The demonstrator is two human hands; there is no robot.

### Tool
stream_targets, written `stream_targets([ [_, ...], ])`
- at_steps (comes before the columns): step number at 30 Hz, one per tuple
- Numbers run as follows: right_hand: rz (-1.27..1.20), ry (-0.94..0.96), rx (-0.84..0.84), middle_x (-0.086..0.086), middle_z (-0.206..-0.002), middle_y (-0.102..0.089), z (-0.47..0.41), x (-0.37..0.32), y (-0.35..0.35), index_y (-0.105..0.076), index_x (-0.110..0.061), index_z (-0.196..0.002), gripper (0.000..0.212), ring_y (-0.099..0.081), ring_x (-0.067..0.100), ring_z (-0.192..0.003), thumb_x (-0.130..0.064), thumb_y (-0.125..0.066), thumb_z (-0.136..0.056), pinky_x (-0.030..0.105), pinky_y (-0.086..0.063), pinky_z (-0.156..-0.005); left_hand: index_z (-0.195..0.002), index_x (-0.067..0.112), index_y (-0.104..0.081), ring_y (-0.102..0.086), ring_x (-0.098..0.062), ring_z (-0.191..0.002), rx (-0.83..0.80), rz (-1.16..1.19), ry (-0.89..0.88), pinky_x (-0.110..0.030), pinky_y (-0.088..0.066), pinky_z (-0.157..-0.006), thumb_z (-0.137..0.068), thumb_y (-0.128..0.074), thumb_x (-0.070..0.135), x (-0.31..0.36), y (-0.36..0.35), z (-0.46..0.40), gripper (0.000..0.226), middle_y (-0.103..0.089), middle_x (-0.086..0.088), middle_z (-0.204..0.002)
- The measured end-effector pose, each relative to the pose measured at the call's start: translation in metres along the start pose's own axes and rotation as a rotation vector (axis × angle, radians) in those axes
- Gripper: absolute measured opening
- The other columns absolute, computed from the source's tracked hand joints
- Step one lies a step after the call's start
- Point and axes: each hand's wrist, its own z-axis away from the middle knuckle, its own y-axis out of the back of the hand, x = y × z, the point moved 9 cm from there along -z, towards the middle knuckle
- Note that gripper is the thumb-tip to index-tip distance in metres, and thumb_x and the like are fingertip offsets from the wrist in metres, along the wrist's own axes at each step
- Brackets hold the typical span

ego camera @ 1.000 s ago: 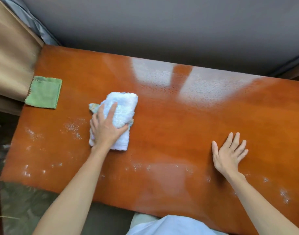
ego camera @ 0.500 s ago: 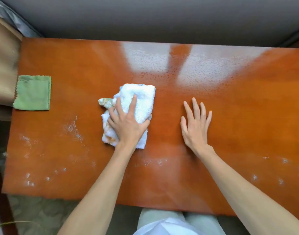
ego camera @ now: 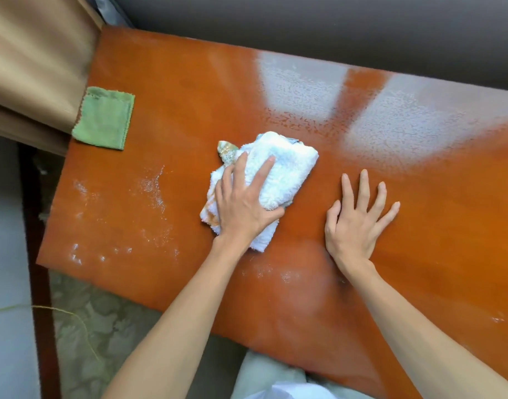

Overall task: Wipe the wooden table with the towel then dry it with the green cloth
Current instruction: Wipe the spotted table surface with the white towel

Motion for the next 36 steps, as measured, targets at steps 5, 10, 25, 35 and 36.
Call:
stream_targets([
  [5, -0.01, -0.003, -0.005, 0.0, -0.164, -0.02, -0.001, -0.003, 0.001, -0.03, -0.033, -0.151, 0.055, -0.018, 0.037, -0.148, -0.033, -0.035, -0.097, 0.067, -0.008, -0.117, -0.15, 0.039, -0.035, -0.035, -0.036, -0.139, 0.054, 0.008, 0.272, -0.053, -0.036, -0.109, -0.069, -0.065, 0.063, -0.112, 0.031, 0.023, 0.09, -0.03, -0.007, -0.158],
  [10, -0.004, -0.005, 0.004, 0.001, -0.164, -0.021, 0.0, -0.003, 0.001, -0.03, -0.032, -0.151, 0.055, -0.02, 0.038, -0.148, -0.033, -0.035, -0.097, 0.068, -0.008, -0.116, -0.149, 0.041, -0.03, -0.033, -0.039, -0.137, 0.093, 0.028, 0.539, -0.058, -0.036, -0.109, -0.076, -0.077, 0.051, -0.21, 0.046, 0.051, 0.087, -0.027, -0.008, -0.157],
  [25, 0.013, -0.029, -0.012, 0.0, -0.163, -0.02, -0.001, -0.005, 0.002, -0.03, -0.031, -0.15, 0.057, -0.017, 0.036, -0.148, -0.033, -0.035, -0.094, 0.068, -0.007, -0.116, -0.15, 0.049, -0.03, -0.033, -0.04, -0.135, -0.006, -0.019, 0.295, -0.049, -0.038, -0.098, -0.07, -0.067, 0.068, -0.052, 0.013, 0.007, 0.091, -0.026, -0.007, -0.16],
  [35, -0.13, -0.121, 0.0, 0.011, -0.156, -0.03, -0.004, -0.027, 0.029, -0.041, -0.017, -0.144, 0.055, -0.021, 0.037, -0.145, -0.028, -0.038, -0.09, 0.067, -0.01, -0.115, -0.15, 0.053, -0.022, -0.03, -0.034, -0.138, -0.101, -0.034, -0.092, -0.042, -0.038, -0.1, -0.064, -0.076, 0.066, -0.036, 0.012, -0.005, 0.103, -0.023, 0.001, -0.16],
  [36, -0.178, -0.126, 0.048, 0.015, -0.154, -0.032, -0.007, -0.039, 0.038, -0.041, -0.014, -0.143, 0.055, -0.023, 0.038, -0.144, -0.026, -0.04, -0.09, 0.065, -0.011, -0.115, -0.15, 0.053, -0.024, -0.031, -0.035, -0.138, -0.084, -0.023, -0.043, -0.043, -0.039, -0.101, -0.063, -0.077, 0.066, -0.058, 0.017, -0.005, 0.103, -0.025, 0.001, -0.16],
])
